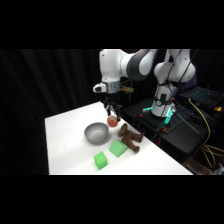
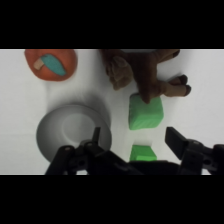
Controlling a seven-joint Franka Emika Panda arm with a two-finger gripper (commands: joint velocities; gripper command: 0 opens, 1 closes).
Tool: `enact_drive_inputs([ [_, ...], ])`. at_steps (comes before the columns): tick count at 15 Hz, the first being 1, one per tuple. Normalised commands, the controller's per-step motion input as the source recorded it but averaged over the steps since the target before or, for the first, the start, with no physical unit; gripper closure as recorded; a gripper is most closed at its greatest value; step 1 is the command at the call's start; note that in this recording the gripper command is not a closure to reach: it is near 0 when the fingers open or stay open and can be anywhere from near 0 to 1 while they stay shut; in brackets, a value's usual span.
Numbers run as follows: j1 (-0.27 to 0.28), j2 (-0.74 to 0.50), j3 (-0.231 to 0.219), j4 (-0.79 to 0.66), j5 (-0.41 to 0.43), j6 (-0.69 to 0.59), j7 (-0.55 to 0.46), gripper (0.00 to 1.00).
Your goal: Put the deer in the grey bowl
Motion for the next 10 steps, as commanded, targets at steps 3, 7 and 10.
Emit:
enact_drive_inputs([
  [3,0.023,-0.05,0.033,-0.29,0.229,0.37,-0.34,0.00],
  [7,0.063,0.08,0.084,-0.16,0.169,0.34,-0.22,0.00],
  [10,0.088,0.19,0.117,-0.10,-0.093,0.40,0.05,0.00],
])
